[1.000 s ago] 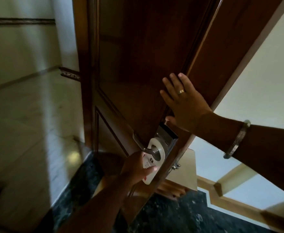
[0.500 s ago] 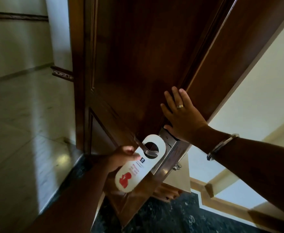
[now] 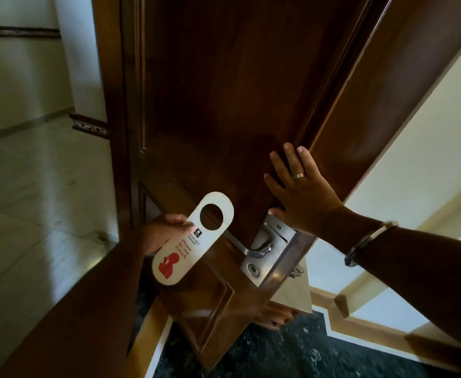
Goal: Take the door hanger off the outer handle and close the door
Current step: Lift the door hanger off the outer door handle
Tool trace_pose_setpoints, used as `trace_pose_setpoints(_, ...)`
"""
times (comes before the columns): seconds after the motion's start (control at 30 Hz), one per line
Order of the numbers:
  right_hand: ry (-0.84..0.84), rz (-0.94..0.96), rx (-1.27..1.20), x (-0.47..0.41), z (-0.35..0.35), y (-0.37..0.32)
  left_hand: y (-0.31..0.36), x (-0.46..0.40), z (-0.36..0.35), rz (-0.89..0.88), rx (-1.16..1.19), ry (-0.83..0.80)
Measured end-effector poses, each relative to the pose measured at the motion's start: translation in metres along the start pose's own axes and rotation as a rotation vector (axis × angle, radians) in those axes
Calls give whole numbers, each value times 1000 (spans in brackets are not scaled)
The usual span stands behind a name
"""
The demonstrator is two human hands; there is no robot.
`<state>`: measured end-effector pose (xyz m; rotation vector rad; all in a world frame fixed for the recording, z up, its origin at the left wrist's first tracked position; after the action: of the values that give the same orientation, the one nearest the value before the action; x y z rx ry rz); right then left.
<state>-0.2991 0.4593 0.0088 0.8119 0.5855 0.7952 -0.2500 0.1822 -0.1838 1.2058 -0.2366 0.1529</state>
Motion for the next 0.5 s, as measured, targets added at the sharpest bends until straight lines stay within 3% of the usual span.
trace_pose_setpoints(0.3,-93,-64,-134,1,11,1,9,44,-44,-79,296,221)
trace_pose_setpoints(0.5,-48,0,-938,6,30,-14,40,84,-83,-100,327,251)
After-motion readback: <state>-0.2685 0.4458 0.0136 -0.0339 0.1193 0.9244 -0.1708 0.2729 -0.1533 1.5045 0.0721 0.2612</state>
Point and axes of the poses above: each hand's wrist, its own x-axis away from the middle knuckle, its own z-axis out of the back of the hand, y = z × x, the point moved 2 cm from there along -x, towards the middle knuckle, and after that the axes turned 10 degrees about -x, right-handed, at the moved point
